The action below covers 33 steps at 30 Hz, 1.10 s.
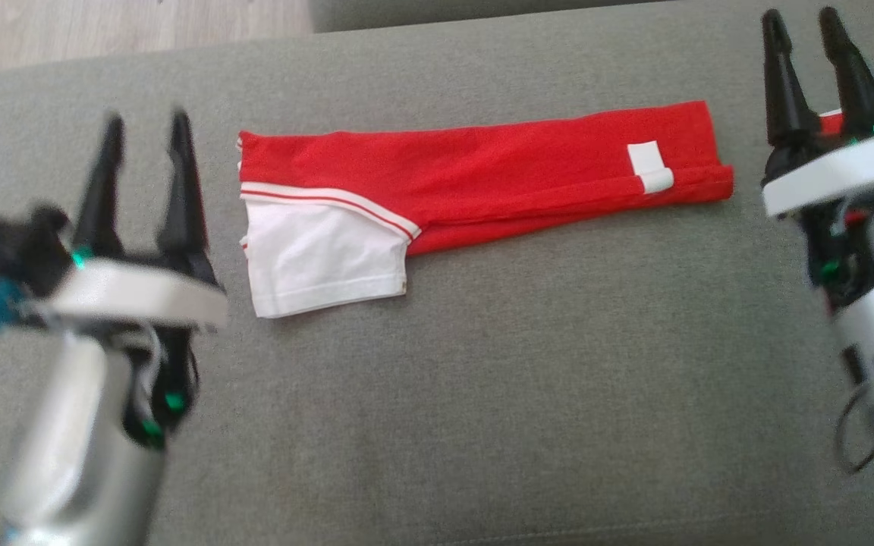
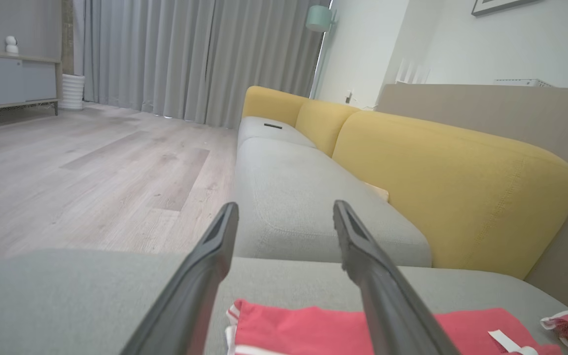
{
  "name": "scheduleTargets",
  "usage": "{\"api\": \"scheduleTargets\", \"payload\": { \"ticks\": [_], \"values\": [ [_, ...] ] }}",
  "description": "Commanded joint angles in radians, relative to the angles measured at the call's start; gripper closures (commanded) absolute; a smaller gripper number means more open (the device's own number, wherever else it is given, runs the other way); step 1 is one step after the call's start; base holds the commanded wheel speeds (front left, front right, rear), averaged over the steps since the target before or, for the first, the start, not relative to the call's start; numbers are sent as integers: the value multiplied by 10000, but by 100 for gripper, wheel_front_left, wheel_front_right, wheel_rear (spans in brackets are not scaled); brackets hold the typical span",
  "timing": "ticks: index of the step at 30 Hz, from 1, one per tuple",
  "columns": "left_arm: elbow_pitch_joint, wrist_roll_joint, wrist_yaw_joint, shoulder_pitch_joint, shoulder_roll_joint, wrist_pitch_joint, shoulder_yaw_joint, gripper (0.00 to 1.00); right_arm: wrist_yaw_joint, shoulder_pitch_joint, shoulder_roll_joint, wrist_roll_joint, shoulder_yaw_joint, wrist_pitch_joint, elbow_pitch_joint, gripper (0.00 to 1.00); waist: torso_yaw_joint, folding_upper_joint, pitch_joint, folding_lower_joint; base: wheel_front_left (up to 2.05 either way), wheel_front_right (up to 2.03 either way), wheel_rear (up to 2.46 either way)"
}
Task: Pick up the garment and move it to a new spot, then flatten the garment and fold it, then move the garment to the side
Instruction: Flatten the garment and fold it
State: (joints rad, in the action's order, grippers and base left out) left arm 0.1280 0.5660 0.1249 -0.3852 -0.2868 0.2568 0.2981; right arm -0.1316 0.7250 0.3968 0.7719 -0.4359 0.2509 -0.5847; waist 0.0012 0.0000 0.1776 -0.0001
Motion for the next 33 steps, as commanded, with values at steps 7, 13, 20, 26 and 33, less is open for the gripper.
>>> {"api": "scheduleTargets", "payload": {
  "ticks": [7, 13, 20, 26, 33],
  "values": [
    [-417, -1879, -1146, 1354, 1310, 48, -1736, 0, 9, -2644, -2410, -3706, 3028, 106, 1878, 0, -181, 0, -144, 1, 0, 0, 0],
    [-441, -2729, -1919, 1807, 2087, 48, -2692, 0, 9, -3548, -3239, -4997, 3660, 107, 2491, 0, -153, 0, -39, 1, 0, 0, 0],
    [-293, -3191, -2369, 1430, 2313, 49, -2789, 0, 9, -3044, -3294, -5497, 4091, 59, 1802, 0, 103, 0, 456, 1, 0, 0, 0],
    [-121, -3189, -2487, 1111, 2357, 49, -2627, 0, 9, -2006, -3173, -5890, 5194, -493, 153, 0, 487, 0, 919, 1, 0, 0, 0],
    [-2, -2940, -2526, 1031, 2363, 49, -2390, 0, 9, -685, -3107, -7126, 7098, -855, -2197, 0, 849, 0, 1282, 1, 0, 0, 0]
  ]
}}
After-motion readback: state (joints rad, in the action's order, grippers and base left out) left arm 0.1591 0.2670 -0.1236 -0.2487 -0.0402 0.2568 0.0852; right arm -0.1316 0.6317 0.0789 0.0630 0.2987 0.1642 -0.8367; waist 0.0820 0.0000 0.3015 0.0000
